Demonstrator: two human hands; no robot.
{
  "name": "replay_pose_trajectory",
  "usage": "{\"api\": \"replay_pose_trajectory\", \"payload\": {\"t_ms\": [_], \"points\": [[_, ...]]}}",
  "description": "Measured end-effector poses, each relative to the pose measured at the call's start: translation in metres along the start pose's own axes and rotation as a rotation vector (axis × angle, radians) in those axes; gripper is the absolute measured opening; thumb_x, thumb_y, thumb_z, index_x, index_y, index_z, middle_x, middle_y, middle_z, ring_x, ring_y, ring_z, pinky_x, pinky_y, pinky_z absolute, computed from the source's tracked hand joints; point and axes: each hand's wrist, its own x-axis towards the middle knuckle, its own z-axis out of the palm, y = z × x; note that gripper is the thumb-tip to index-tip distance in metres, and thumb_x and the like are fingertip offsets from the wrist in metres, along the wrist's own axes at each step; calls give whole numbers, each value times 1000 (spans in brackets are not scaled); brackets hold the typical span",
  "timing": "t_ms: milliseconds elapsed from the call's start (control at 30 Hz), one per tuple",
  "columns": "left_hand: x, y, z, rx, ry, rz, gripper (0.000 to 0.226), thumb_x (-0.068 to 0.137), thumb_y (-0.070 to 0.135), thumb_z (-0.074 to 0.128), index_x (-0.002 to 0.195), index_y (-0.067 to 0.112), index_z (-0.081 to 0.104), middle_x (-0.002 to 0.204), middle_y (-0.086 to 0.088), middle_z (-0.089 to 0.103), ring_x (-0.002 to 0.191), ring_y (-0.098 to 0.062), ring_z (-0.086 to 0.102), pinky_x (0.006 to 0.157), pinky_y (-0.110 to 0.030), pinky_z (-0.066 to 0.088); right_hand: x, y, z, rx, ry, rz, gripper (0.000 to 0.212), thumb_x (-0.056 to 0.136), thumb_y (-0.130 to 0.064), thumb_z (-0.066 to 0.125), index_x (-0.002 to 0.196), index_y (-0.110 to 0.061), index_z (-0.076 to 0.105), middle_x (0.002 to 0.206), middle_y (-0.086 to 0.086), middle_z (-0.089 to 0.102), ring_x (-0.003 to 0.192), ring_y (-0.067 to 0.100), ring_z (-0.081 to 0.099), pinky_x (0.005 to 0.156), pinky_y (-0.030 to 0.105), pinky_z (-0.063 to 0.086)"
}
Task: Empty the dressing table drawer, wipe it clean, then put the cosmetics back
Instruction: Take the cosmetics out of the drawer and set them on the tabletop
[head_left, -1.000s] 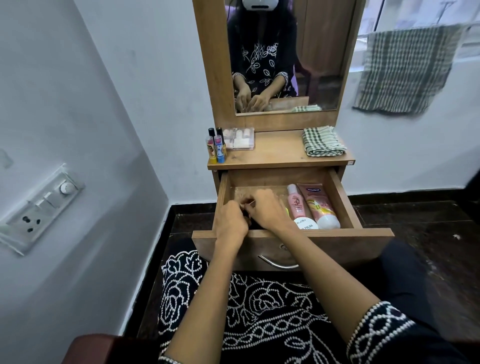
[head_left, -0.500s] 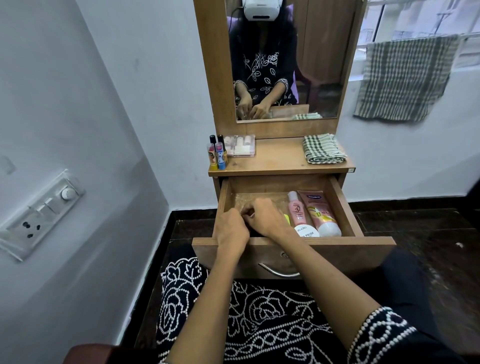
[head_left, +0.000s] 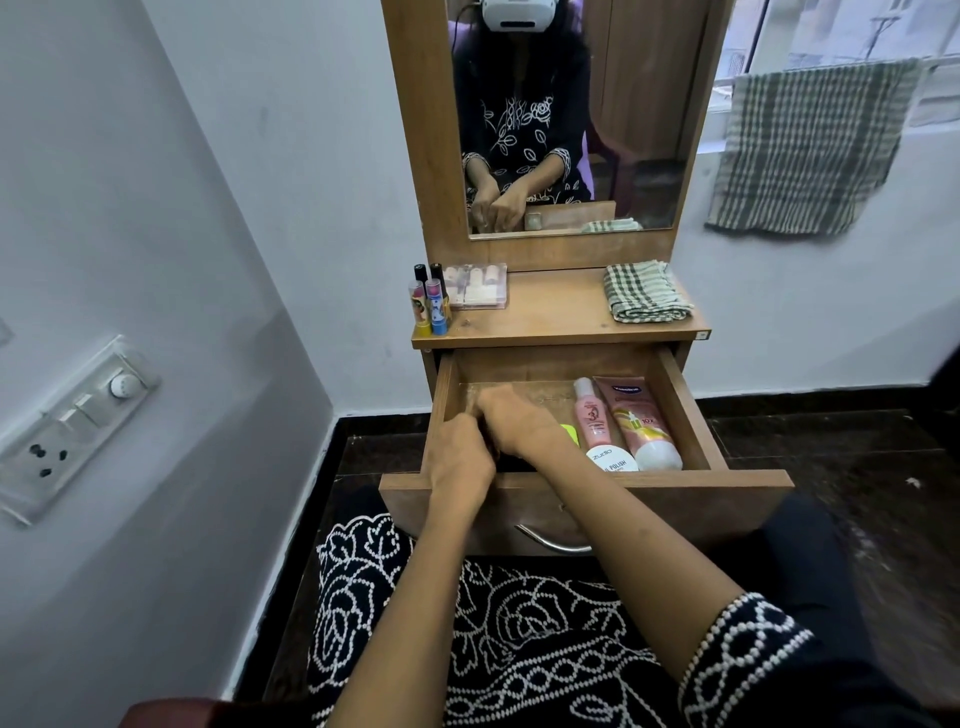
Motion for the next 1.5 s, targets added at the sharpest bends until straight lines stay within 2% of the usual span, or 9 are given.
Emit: {"api": "replay_pose_trajectory", "payload": {"t_ms": [200,333,400,467,667,800,900,1267,1500], "points": [[6,-5,-9,-110,14,-29,20,89,11,56,107,3,62,110,-16,61,102,-33,59,80,-38,47,14,13,-22,120,35,-6,18,84,-3,63,100,-10,69,109,10,67,98,23,64,92,40,52],[13,-7,-25,-206,77,-1,14,84,4,60,98,4,64,97,-13,66,91,-29,64,80,-38,53,18,19,-46,171,110,-45,18,83,-2,64,98,-7,72,97,9,69,91,22,64,90,37,52],[21,-3,-37,-236,133,16,7,85,2,58,87,5,63,79,-6,66,72,-19,64,65,-32,52,21,20,-60,181,164,-67,18,82,-2,65,98,-7,73,98,10,70,91,22,64,89,34,52],[31,6,-50,-250,203,40,10,87,3,57,82,10,63,67,2,60,58,-10,55,52,-21,39,28,21,-75,173,210,-86,21,82,-3,65,100,-7,73,103,12,71,96,23,65,89,30,51],[52,20,-77,-196,346,130,16,90,8,54,93,14,68,97,-7,68,91,-28,63,72,-31,44,35,21,-95,156,258,-107,21,85,0,61,104,-4,71,106,11,71,98,20,65,77,21,44],[73,32,-89,-98,450,223,20,90,11,52,96,20,69,102,-4,71,102,-28,60,85,-37,38,44,18,-108,145,298,-109,22,87,0,59,106,-3,70,109,12,69,102,22,64,85,25,48],[93,42,-94,4,500,268,23,91,12,50,100,20,70,106,-7,69,110,-29,50,86,-39,28,56,16,-116,127,320,-109,23,87,1,58,106,-2,70,109,13,70,101,24,65,91,31,50],[142,56,-92,272,502,355,21,89,13,60,105,21,71,129,-4,52,125,-26,33,96,-44,25,101,13,-124,64,314,-49,26,88,1,46,106,-11,60,106,16,62,98,32,61,88,44,50],[150,52,-91,319,456,330,24,84,13,65,107,20,69,134,-5,47,131,-28,27,98,-46,24,113,14,-117,7,342,-50,27,88,1,44,108,-14,54,105,14,60,95,32,60,71,33,45]]}}
